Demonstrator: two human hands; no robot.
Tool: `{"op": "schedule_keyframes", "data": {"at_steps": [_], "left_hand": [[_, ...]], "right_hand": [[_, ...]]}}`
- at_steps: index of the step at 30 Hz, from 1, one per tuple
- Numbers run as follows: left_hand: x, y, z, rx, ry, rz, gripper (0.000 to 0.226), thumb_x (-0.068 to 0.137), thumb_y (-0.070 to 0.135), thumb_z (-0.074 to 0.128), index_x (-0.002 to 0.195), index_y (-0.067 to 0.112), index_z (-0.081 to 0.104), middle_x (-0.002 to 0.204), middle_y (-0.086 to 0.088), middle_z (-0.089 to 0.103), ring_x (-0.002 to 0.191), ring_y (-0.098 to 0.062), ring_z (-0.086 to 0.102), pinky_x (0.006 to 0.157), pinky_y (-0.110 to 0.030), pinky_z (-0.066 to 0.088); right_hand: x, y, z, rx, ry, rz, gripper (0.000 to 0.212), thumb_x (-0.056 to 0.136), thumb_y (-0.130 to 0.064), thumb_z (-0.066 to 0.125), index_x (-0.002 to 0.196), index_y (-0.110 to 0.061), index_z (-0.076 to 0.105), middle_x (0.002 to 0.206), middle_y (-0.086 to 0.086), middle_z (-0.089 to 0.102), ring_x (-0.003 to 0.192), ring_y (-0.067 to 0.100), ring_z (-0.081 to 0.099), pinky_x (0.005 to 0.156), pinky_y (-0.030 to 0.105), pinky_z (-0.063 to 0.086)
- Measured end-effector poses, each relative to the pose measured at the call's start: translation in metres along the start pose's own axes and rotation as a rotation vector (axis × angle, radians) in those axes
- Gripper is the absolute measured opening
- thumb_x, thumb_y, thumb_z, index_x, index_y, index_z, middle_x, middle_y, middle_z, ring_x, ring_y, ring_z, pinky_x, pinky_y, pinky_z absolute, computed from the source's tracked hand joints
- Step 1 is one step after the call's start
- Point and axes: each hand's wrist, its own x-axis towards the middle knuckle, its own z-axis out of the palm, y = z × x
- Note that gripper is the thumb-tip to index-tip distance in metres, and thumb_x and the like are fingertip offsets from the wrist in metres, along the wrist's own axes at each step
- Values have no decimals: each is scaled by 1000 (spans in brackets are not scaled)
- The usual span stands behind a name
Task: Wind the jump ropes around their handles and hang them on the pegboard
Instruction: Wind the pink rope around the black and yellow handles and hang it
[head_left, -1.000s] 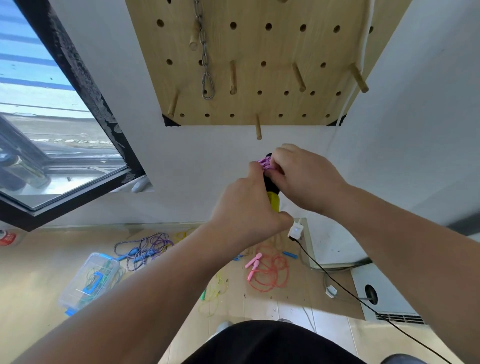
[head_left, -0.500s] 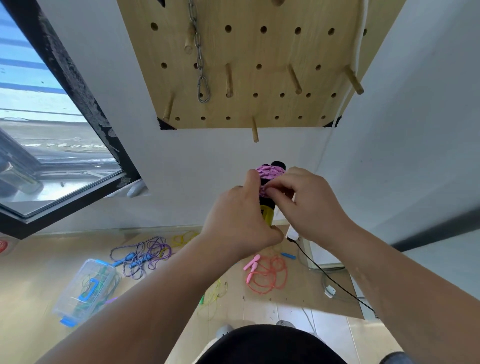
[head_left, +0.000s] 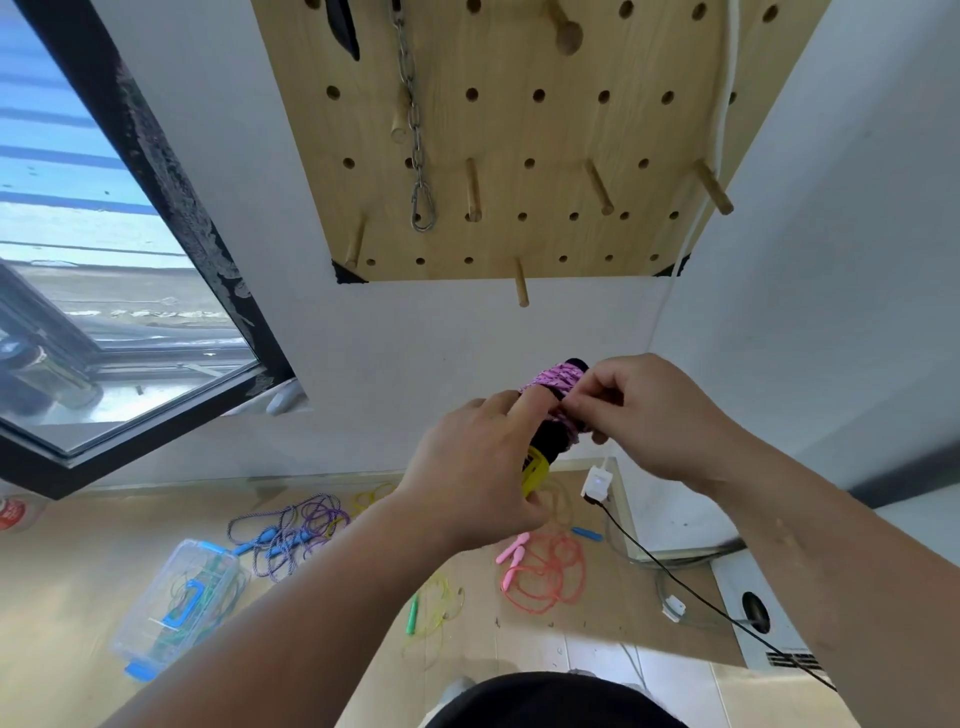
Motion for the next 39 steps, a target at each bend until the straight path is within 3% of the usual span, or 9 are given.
{"op": "schedule_keyframes", "data": {"at_steps": [4, 9, 13, 15, 18, 23, 28, 31, 39], "left_hand": [[1, -15, -10, -9, -26, 64, 93, 66, 37, 70, 146, 43, 23, 124, 13, 57, 101, -15, 54, 77, -24, 43], [9, -34, -27, 48, 42, 84, 103, 67, 40, 70, 154, 46, 15, 144, 19, 48, 117, -13, 51, 93, -25, 41], [19, -56, -39, 149, 129, 124, 105, 61, 30, 69, 152, 46, 18, 139, 22, 54, 111, -13, 54, 91, -31, 38], [24, -64, -43, 153, 184, 110, 106, 60, 29, 71, 152, 45, 21, 135, 21, 57, 108, -12, 55, 90, -32, 43], [37, -66, -48, 213, 283, 70, 103, 57, 31, 75, 149, 42, 29, 127, 21, 60, 104, -10, 56, 88, -32, 48], [68, -63, -47, 183, 392, -135, 81, 60, 28, 68, 136, 42, 44, 119, 20, 61, 110, -16, 57, 90, -37, 42], [72, -72, -43, 22, 231, -334, 79, 67, 51, 54, 144, 45, 38, 131, 26, 49, 125, -6, 40, 102, -32, 29], [72, -91, -38, -209, 213, -529, 56, 84, 55, 45, 139, 44, 50, 125, 21, 56, 119, -6, 49, 102, -36, 41], [72, -157, -39, -281, 22, -679, 48, 83, 61, 71, 119, 31, 58, 96, 7, 71, 86, -11, 68, 82, -36, 58]], "right_hand": [[3, -16, -3, -227, -99, -17, 37, 103, -29, 46, 73, -9, 55, 70, 7, 58, 61, 22, 49, 58, 38, 40], [14, -39, -7, -347, -81, -95, 29, 94, -32, 58, 70, -17, 50, 67, -2, 51, 60, 12, 41, 56, 28, 32], [29, -49, -21, -316, 86, -323, 26, 94, -40, 64, 74, -32, 49, 91, -15, 53, 98, 6, 43, 85, 24, 34], [40, -50, -26, -77, 21, -320, 21, 96, -34, 63, 80, -25, 54, 99, -13, 61, 104, 10, 51, 90, 26, 44], [62, -48, -17, 467, -11, -208, 20, 100, -21, 60, 84, -11, 54, 89, 5, 66, 76, 17, 61, 63, 32, 53], [112, -40, 9, 710, 94, -176, 25, 97, -21, 66, 76, -17, 52, 69, -4, 53, 67, 16, 51, 59, 37, 46], [158, -19, 31, 694, -12, -235, 21, 95, -19, 69, 79, -15, 55, 67, -10, 54, 64, 6, 51, 61, 22, 45], [179, -12, 47, 648, -160, -295, 16, 94, -18, 70, 82, -15, 60, 71, -8, 58, 67, 5, 55, 64, 20, 47], [230, -36, 98, 637, -232, -293, 14, 89, -17, 75, 79, -12, 67, 72, -4, 64, 69, 9, 60, 66, 27, 53]]}}
